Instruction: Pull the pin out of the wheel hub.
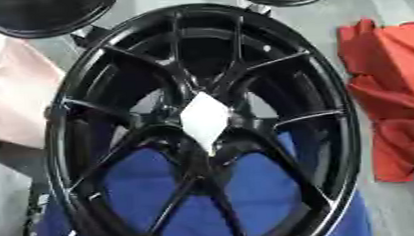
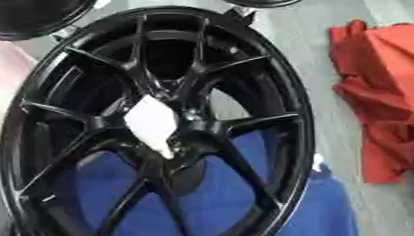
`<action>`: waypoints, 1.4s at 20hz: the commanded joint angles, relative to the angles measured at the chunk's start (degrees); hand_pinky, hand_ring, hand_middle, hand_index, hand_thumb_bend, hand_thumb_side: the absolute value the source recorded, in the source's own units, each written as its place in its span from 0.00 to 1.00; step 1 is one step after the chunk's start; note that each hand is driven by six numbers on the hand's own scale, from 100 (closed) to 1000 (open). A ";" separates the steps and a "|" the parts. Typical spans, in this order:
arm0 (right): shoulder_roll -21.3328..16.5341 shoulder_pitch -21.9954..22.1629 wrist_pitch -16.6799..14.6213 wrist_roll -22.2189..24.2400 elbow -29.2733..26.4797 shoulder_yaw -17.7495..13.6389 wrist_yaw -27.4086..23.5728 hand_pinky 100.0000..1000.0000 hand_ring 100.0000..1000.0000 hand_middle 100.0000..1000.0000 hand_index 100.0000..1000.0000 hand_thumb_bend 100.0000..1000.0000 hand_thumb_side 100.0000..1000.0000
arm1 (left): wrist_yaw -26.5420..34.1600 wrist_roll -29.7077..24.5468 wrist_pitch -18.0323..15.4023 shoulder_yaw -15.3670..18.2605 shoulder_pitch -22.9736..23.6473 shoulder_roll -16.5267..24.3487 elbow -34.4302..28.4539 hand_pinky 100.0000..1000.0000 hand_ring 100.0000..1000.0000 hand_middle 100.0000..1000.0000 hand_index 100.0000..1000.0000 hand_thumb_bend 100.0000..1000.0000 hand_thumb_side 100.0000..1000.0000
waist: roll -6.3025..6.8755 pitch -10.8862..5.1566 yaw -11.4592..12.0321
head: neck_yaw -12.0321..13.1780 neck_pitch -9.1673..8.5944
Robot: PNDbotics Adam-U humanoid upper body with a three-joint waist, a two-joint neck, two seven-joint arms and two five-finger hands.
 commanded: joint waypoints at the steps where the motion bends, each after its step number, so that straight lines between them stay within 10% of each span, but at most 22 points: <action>1: -2.78 -0.57 -0.04 0.27 -0.47 -0.42 0.62 0.74 0.60 0.65 0.65 0.00 0.73 | -0.40 -0.43 -0.56 1.45 -0.29 2.44 -0.20 0.77 0.70 0.69 0.82 0.20 0.32 | 0.07 -1.93 0.12 | 0.39 0.48; 13: -4.02 1.78 0.16 1.40 -1.86 -0.53 1.61 0.74 0.61 0.65 0.65 0.00 0.72 | -2.15 -6.39 -6.44 1.69 1.18 3.72 -0.20 0.78 0.71 0.71 0.84 0.26 0.27 | 0.62 -4.12 0.19 | -0.49 0.66; 19: -4.63 2.58 0.51 1.89 -1.51 -0.14 1.74 0.74 0.60 0.65 0.65 0.00 0.73 | -3.95 -23.83 -18.02 -1.02 -0.99 4.93 -0.20 0.81 0.78 0.78 0.88 0.31 0.38 | 1.28 -3.99 -0.19 | -0.78 0.55; 24: -4.99 2.71 0.60 2.19 -1.27 0.15 1.79 0.75 0.60 0.65 0.65 0.00 0.73 | -5.14 -45.50 -19.97 -5.46 -4.95 5.09 -0.20 0.83 0.81 0.80 0.88 0.37 0.47 | 1.77 -3.59 -0.39 | -0.48 0.42; 28: -4.91 2.49 0.61 2.42 -1.14 0.42 1.72 0.75 0.60 0.65 0.65 0.00 0.74 | -4.78 -52.98 -21.03 -8.61 -8.90 3.58 -0.20 0.82 0.80 0.79 0.88 0.38 0.48 | 1.77 -3.29 -0.43 | 0.59 0.80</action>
